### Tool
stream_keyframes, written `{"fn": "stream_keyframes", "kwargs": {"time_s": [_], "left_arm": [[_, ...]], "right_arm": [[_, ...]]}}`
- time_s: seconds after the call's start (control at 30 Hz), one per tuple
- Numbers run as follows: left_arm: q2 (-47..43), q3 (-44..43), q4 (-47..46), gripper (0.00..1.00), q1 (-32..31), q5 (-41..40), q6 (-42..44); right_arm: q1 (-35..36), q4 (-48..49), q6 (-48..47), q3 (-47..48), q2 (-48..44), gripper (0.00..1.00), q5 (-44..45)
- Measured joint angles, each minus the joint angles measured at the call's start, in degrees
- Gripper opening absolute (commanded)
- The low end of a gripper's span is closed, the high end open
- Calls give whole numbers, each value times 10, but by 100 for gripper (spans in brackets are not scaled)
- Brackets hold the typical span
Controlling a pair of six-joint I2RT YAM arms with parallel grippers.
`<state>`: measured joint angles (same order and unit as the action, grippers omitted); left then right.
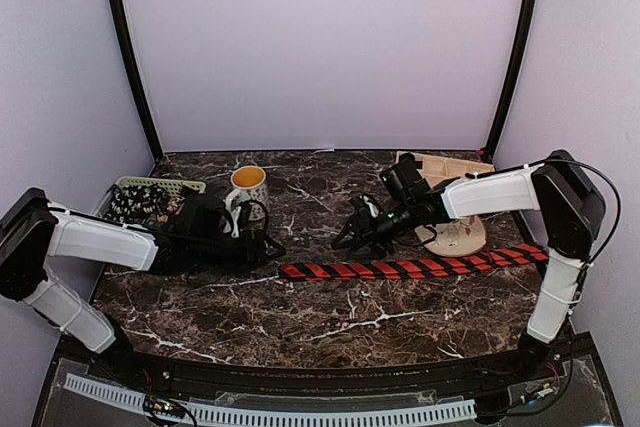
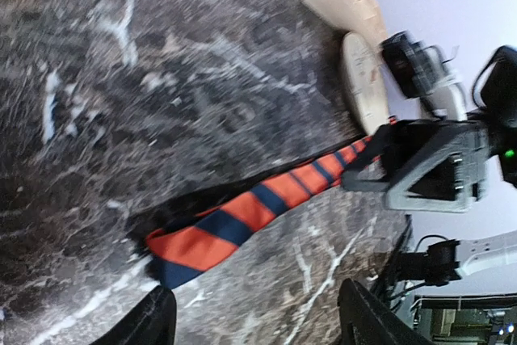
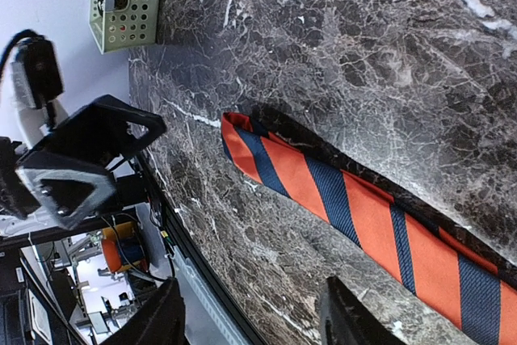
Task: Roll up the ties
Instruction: Fold the tie at the center of the board.
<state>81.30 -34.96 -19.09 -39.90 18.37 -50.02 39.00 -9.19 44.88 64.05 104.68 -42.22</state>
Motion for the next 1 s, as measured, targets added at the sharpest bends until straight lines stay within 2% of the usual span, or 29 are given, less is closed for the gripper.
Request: {"fn": "stream_keyframes", "kwargs": {"time_s": [0.1, 0.5, 0.73, 1.0], "left_arm": [[44, 3, 31, 58, 0, -3, -9], [133, -18, 23, 34, 1, 11, -34], [161, -25, -8, 1, 1, 26, -46], [83, -24, 41, 0, 2, 15, -8]], "right_arm": [[6, 2, 1, 6, 19, 39, 0], [32, 3, -6, 53, 91, 26, 4], [38, 2, -7, 55, 119, 23, 16], [57, 2, -6, 83, 146, 21, 23]]}}
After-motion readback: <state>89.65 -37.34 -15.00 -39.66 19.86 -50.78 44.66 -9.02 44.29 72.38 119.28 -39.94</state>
